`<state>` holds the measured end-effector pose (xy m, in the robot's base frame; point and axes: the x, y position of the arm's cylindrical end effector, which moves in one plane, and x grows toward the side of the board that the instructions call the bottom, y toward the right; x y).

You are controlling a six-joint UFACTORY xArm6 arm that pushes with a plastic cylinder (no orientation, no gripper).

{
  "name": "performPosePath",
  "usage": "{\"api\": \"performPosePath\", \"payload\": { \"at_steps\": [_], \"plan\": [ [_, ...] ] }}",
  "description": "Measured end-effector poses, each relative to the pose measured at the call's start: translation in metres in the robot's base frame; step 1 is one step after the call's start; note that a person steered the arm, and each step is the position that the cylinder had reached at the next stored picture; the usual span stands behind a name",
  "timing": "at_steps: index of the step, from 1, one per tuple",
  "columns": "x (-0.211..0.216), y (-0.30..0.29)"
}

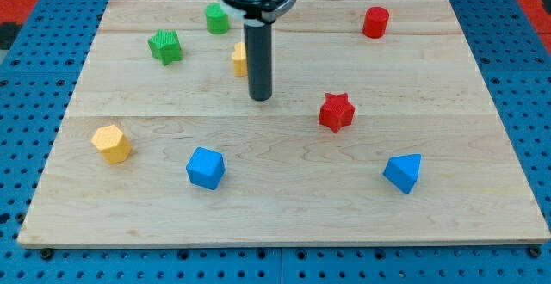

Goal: Push the green circle to the top left of the board

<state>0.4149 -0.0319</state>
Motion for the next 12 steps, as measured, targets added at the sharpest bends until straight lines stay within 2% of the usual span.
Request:
{"api": "performPosePath", "payload": {
  "at_steps": [3,4,5,7,10,11,12],
  "plan": [
    [0.009,-0.028],
    [0.01,-0.084],
    [-0.001,-0.104],
    [-0.006,-0.102],
    [0.011,-0.163],
    [0.011,-0.163],
    [-0.008,-0.136]
  ]
}}
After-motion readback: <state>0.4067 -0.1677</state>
